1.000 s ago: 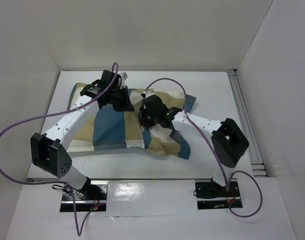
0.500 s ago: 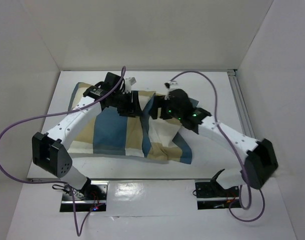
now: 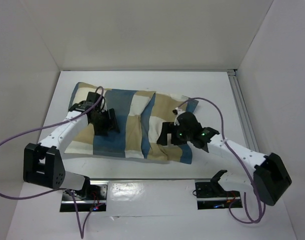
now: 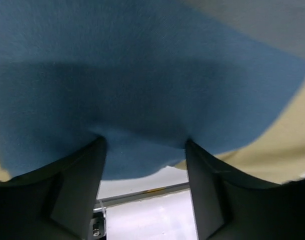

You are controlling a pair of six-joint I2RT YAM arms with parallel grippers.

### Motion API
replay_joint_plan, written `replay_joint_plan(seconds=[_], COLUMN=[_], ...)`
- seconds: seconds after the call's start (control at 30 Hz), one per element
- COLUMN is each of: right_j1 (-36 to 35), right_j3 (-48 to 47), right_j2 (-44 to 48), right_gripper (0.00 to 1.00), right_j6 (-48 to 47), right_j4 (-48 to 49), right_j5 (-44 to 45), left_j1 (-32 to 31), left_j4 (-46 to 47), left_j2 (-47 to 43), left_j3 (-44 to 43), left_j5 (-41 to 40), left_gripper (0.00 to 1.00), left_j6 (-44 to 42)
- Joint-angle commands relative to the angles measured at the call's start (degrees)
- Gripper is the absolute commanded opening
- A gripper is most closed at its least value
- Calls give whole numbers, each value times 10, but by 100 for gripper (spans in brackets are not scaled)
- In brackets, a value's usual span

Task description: Put the pillow into the pillowcase

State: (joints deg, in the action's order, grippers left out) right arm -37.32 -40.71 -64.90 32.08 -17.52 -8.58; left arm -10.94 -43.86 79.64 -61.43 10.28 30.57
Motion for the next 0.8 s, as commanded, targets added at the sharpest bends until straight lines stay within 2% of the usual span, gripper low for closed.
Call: replay_joint_plan(seconds=[0.0,0.03,0.1,0.13,0.2,0.27,0.3,0.37,0.5,0.6,0.63,0.67,0.7,0.77], right_j1=[-18,-18,-18,-18,8,37,69,97,146,152,152,152,152,152], right_j3=[16,16,-6,-11,-19,-19,-19,-19,-40,-69,-79,-89,-99,-111], right_j2=[-57,-78,-133,-143,-149,-142,-126,-107,-84,-84,-84,-84,-84,-59], right_gripper=[95,90,78,46,16,0,0,0,0,1,17,66,82,94], right_j6=[33,33,33,39,62,79,79,79,40,13,6,1,1,-4], right_j4=[148,162,186,201,189,172,165,144,115,90,79,52,37,8], right_j5=[-100,-100,-100,-88,-25,17,47,75,89,95,95,101,109,142], left_j1=[-4,-10,-30,-41,-82,-124,-136,-169,-176,-132,-117,-103,-68,-24], left_j4=[82,100,126,142,142,135,125,87,20,-24,-31,-36,-36,-56], left_j2=[13,26,60,101,143,198,214,245,234,200,164,139,114,37], left_j3=[30,30,22,9,-53,-132,-165,-252,-331,-314,-299,-279,-232,-182], left_j5=[4,17,37,37,42,31,31,5,-72,-83,-89,-108,-119,-146], left_gripper=[74,67,61,60,60,60,60,60,68,73,73,74,84,86], left_j6=[20,20,27,27,27,27,20,12,-1,5,17,24,32,74])
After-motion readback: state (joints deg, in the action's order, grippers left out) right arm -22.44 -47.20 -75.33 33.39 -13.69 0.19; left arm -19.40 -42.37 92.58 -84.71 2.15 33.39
